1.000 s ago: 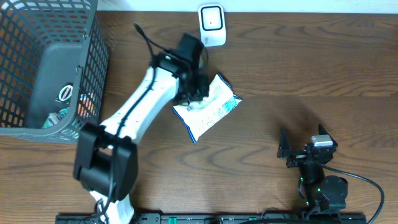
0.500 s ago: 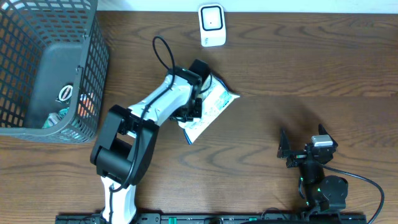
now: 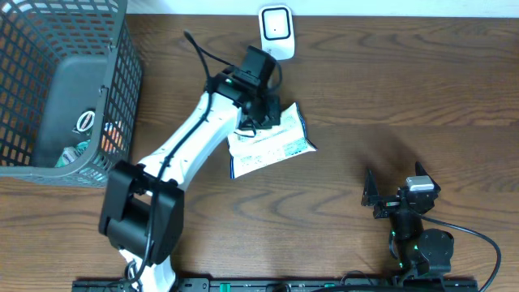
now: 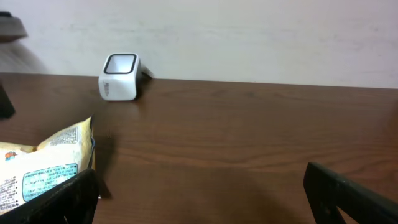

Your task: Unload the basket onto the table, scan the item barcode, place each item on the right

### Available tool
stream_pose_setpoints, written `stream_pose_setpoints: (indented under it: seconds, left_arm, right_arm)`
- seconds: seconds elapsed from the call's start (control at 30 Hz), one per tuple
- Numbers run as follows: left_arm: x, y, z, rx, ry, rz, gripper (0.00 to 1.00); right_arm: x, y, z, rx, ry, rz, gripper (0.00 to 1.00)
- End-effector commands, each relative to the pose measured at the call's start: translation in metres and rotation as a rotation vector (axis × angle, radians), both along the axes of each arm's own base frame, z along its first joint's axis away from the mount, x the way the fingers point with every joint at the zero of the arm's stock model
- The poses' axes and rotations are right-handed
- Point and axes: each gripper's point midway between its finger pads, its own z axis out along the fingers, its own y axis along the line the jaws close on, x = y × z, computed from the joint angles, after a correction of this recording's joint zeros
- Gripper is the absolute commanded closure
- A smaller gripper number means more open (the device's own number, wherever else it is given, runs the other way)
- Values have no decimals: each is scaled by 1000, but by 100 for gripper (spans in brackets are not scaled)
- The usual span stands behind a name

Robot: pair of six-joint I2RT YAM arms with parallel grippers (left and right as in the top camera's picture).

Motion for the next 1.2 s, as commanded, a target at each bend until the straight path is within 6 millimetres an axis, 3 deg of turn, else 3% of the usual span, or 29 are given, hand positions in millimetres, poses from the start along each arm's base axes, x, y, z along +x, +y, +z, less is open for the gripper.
stream_pose_setpoints:
  seconds: [0.0,0.27,0.33,0.47,0.6,0.7,0.8,0.9,1.13,1.17]
  left_arm:
    - [-22,-24,-26,-29,101,-59,92]
    - [-30,-62,-86,-4,138,-114,91]
    - [-26,-69,-96,-3,112,-145,85]
    - [-12,-66,-79,-23,75,-135,85]
    - [9,-51,-29,-51,6,-113,85]
    - [11,-32,8,-57,-42,-116,83]
    - [6,-10,26,-38,-36,-96,75]
    - [-9,7,21,12,37,-77,74]
    - [-45,15,-31,93,200,-101,73]
    - [-47,14,-39,100,212,-106,66]
  right_arm:
    - [0,-1,0,-7,-1,-7,1]
    - [0,-1,-1,-7,-1,-7,1]
    - [0,-1,-1,-7,-1,-7,1]
    - [0,-1,0,-7,-1,-7,1]
    - [0,-1,-1,-7,-1,-7,1]
    - [0,-1,-1,-7,-1,-7,1]
    - [0,-1,-1,-7,-1,-7,1]
    - [0,-1,-1,-7,-1,-7,1]
    - [0,-1,-1,-7,-1,-7,1]
    - [0,-1,-1,-7,-1,-7,1]
